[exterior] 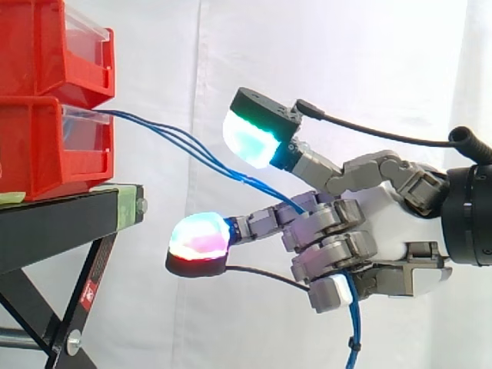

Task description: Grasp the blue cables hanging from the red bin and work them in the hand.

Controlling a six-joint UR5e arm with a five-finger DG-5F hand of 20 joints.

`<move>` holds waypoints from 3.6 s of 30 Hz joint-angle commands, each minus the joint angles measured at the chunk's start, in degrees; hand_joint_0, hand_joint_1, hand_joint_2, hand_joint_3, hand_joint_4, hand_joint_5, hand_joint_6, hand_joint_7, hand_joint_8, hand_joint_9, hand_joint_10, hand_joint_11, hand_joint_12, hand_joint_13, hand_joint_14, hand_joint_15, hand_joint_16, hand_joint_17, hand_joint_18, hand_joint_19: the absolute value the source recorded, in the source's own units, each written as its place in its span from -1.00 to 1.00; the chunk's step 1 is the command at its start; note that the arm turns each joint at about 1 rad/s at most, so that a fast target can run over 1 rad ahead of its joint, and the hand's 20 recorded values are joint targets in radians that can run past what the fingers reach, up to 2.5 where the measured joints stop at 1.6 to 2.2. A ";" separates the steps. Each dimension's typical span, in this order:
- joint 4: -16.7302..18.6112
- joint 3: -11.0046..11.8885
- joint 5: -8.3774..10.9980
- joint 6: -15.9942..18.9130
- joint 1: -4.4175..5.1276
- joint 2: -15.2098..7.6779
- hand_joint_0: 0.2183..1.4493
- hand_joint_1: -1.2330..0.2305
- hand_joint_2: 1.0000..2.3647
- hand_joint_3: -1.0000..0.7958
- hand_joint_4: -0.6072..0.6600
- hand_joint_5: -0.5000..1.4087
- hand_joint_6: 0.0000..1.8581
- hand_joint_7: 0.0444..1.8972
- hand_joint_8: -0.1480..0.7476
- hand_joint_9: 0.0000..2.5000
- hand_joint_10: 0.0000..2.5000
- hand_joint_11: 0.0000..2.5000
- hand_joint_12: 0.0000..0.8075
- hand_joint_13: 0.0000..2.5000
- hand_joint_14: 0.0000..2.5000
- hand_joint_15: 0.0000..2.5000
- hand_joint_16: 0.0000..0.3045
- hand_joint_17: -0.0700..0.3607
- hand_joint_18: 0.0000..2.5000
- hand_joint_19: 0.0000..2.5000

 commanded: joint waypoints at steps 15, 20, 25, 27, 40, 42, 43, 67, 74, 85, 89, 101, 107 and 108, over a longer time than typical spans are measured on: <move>-15.02 8.24 -6.11 -1.53 -1.28 0.08 -0.08 -0.12 -1.00 -0.93 0.21 -0.17 -0.99 0.31 0.29 0.28 1.00 1.00 0.80 0.53 1.00 0.58 0.47 0.11 0.76 -0.42; -21.17 10.70 -6.64 -1.53 -1.81 0.08 -0.05 -0.12 -1.00 -0.91 0.19 -0.15 -0.99 0.36 0.29 0.28 1.00 1.00 0.80 0.53 1.00 0.58 0.47 0.11 0.76 -0.42; -23.28 10.96 -6.64 -1.80 -1.99 1.23 -0.02 -0.12 -0.99 -0.88 0.19 -0.13 -1.00 0.41 0.29 0.28 1.00 1.00 0.80 0.53 1.00 0.58 0.47 0.11 0.76 -0.42; -23.37 10.96 -6.64 -1.80 -1.99 1.93 -0.01 -0.12 -0.99 -0.88 0.19 -0.13 -1.00 0.41 0.29 0.28 1.00 1.00 0.80 0.53 1.00 0.58 0.47 0.11 0.76 -0.42; -27.59 10.96 -6.64 -1.18 -3.04 4.04 -0.01 -0.12 -0.99 -0.87 0.18 -0.14 -1.00 0.41 0.29 0.28 1.00 1.00 0.80 0.53 1.00 0.58 0.47 0.11 0.76 -0.42; -27.94 10.96 -6.64 -0.92 -3.22 4.13 -0.01 -0.11 -0.99 -0.87 0.20 -0.14 -1.00 0.42 0.29 0.28 1.00 1.00 0.80 0.53 1.00 0.58 0.47 0.11 0.76 -0.42; -27.94 10.96 -6.64 -0.92 -3.22 4.13 -0.01 -0.11 -0.99 -0.87 0.20 -0.14 -1.00 0.42 0.29 0.28 1.00 1.00 0.80 0.53 1.00 0.58 0.47 0.11 0.76 -0.42; -30.40 10.96 -5.93 0.14 -8.49 8.17 0.06 -0.10 -0.99 -0.80 0.18 -0.15 -0.90 0.39 0.29 0.28 1.00 1.00 0.80 0.53 1.00 0.58 0.47 0.11 0.76 -0.42; -28.65 10.96 -5.93 -0.21 -9.72 8.35 0.10 -0.10 -0.99 -0.75 0.18 -0.15 -0.86 0.39 0.29 0.28 1.00 1.00 0.80 0.53 1.00 0.58 0.47 0.11 0.76 -0.42; -26.98 11.93 -6.20 -0.57 -10.42 8.52 0.13 -0.11 -0.98 -0.58 0.17 -0.18 -0.72 0.36 0.29 0.28 1.00 1.00 0.80 0.53 1.00 0.58 0.47 0.11 0.76 -0.42; -26.80 12.01 -6.20 -1.18 -10.51 8.52 0.13 -0.12 -0.97 -0.50 0.20 -0.20 -0.66 0.35 0.29 0.28 1.00 1.00 0.80 0.53 1.00 0.58 0.47 0.11 0.76 -0.42; -26.45 12.01 -8.48 -5.05 -10.42 8.52 -0.01 -0.15 -0.99 -0.74 0.26 -0.24 -0.59 0.31 0.29 0.28 1.00 1.00 0.80 0.53 1.00 0.58 0.47 0.11 0.76 -0.42; -26.27 12.01 -8.48 -5.22 -10.51 8.52 0.05 -0.22 -0.98 -0.53 0.24 -0.30 -0.46 0.27 0.29 0.28 1.00 1.00 0.80 0.53 1.00 0.58 0.47 0.11 0.76 -0.42; -26.27 12.01 -8.48 -5.22 -10.51 8.52 0.07 -0.23 -0.98 -0.51 0.25 -0.32 -0.42 0.26 0.29 0.28 1.00 1.00 0.80 0.53 1.00 0.58 0.47 0.11 0.76 -0.42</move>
